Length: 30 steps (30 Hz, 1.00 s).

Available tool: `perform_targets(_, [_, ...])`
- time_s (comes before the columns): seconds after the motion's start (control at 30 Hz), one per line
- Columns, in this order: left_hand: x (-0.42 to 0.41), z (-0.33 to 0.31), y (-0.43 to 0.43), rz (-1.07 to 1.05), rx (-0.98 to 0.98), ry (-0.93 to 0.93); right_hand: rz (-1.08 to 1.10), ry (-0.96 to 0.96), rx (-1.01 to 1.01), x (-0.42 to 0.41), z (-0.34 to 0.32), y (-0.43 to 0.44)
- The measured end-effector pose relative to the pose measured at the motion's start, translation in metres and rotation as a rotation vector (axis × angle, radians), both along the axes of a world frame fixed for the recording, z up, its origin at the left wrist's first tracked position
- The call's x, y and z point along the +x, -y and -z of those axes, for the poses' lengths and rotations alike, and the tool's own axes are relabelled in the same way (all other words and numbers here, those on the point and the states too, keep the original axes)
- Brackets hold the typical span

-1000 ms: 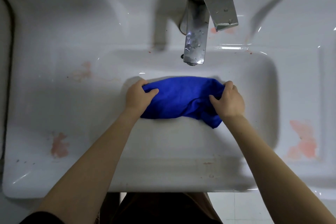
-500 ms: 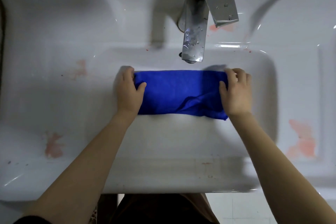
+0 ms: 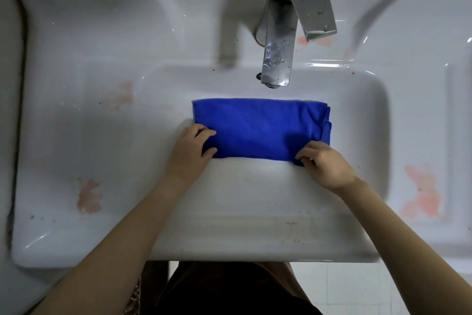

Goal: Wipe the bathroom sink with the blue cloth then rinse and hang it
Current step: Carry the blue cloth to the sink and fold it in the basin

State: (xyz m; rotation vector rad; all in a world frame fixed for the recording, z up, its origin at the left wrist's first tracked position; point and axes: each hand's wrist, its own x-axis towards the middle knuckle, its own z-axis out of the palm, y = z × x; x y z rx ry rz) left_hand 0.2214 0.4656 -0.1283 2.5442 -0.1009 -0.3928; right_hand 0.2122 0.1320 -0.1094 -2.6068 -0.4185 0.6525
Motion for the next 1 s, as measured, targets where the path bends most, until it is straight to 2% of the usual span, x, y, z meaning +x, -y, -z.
perform_targets(0.1, [0.009, -0.005, 0.007, -0.238, 0.013, 0.083, 0.122, 0.225, -0.005, 0.018, -0.001, -0.016])
perform_targets(0.17, [0.016, -0.008, 0.015, -0.373, 0.045, 0.079, 0.18, 0.355, -0.09, 0.031, 0.007, -0.031])
perform_targets(0.27, [0.024, -0.005, 0.033, -0.427, 0.103, 0.032, 0.175, 0.306, -0.287, 0.035, 0.029, -0.03])
perform_targets(0.37, [0.028, 0.002, 0.048, -0.464, 0.107, -0.05, 0.17, 0.275, -0.392, 0.025, 0.049, -0.017])
perform_targets(0.53, [0.034, 0.009, 0.051, -0.533, -0.074, -0.227, 0.181, 0.267, -0.384, 0.023, 0.058, -0.021])
perform_targets(0.63, [0.032, 0.008, 0.038, -0.473, -0.109, -0.126, 0.191, 0.248, -0.359, 0.02, 0.056, -0.029])
perform_targets(0.73, [0.021, 0.005, 0.021, -0.434, -0.265, -0.047, 0.16, 0.221, -0.334, 0.02, 0.06, -0.045])
perform_targets(0.9, [0.023, 0.001, 0.012, -0.632, -0.474, -0.179, 0.126, 0.205, -0.336, 0.026, 0.056, -0.048])
perform_targets(1.0, [0.027, -0.01, 0.03, -0.598, -0.577, -0.154, 0.114, 0.235, -0.377, 0.024, 0.046, -0.031])
